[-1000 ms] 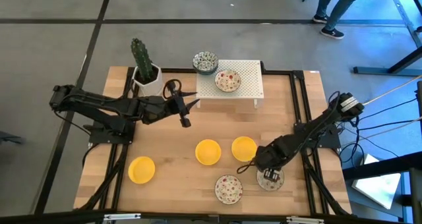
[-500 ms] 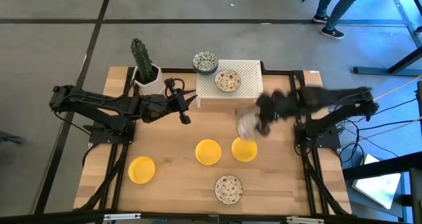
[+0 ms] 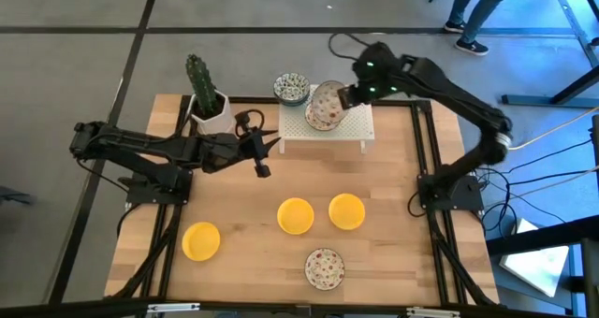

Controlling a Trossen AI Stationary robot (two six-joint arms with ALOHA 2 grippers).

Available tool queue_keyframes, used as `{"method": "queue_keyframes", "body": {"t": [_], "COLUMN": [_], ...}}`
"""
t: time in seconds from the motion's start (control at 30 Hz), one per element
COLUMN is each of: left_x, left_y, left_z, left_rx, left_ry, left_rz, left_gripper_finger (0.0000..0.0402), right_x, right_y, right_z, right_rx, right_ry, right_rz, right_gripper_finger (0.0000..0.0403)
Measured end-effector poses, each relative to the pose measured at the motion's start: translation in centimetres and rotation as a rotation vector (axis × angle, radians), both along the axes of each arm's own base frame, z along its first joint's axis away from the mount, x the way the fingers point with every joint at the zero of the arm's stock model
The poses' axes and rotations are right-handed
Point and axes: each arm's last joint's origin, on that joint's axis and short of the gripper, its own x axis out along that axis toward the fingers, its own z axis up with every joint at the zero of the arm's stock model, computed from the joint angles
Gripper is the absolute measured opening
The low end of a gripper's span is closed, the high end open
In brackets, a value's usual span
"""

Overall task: Pick & Place Mini bowls
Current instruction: Stack the right red white bowl on top of the red white bowl on the shelf

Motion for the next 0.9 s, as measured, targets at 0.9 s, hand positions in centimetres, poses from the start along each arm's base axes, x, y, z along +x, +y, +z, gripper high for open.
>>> {"method": "queue_keyframes", "body": {"t": [0.9], "left_x": [-0.6], "left_y": [0.2], "left_z": [-1.3], "left_rx": [0.011], "left_ry": [0.144], "left_rz": [0.046], "left_gripper_finger": [0.0077], "right_x": [3.9], "right_y": [-4.5], "right_z": [-6.1], "right_rx": [0.141], "right_ry": [0.16], "right_rz": [0.054], "right_gripper_finger": [0.0066]}}
